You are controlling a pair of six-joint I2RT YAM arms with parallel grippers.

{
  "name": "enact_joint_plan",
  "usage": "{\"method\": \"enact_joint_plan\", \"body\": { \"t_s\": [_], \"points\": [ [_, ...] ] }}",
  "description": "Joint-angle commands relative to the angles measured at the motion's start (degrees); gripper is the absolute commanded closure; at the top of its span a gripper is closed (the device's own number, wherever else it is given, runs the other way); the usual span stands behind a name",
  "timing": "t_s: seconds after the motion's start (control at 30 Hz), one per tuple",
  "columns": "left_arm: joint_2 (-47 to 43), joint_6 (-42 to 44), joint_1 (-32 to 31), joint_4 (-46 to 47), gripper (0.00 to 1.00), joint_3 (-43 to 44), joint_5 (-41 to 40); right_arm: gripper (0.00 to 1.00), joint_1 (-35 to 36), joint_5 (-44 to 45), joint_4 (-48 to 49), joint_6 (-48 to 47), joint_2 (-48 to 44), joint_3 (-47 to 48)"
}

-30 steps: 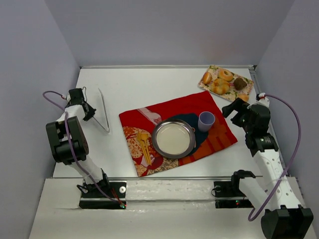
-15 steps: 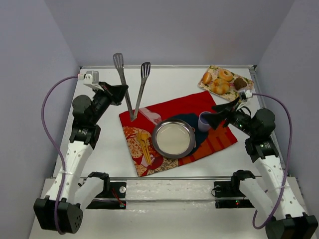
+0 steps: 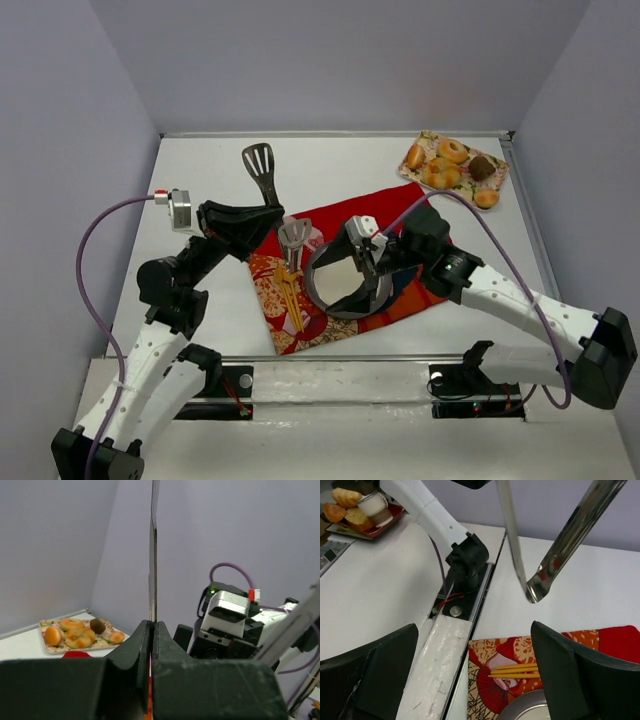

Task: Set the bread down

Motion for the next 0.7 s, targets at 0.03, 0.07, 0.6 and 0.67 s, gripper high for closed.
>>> {"method": "enact_joint_plan", "body": {
  "t_s": [0.03, 0.07, 0.6, 0.67],
  "points": [
    [-0.1, -5.4, -1.3, 15.4, 0.94, -3.5, 3.0, 0.0, 1.7, 1.2, 8.8, -1.7, 5.9, 5.4],
    [-0.2, -5.3, -1.8, 15.4, 0.94, -3.5, 2.8, 0.0, 1.7, 0.7, 11.4, -0.3, 7.6, 6.0],
    [-0.1, -2.3, -4.9, 17.4, 0.94, -5.4, -2.3, 0.0, 3.4, 3.8, 29.6, 29.7, 18.7, 13.9],
    [0.4, -1.9, -5.1, 17.4, 0.94, -5.3, -3.8, 0.0, 3.4, 4.8, 30.6, 32.8, 19.4, 14.0]
  ]
}}
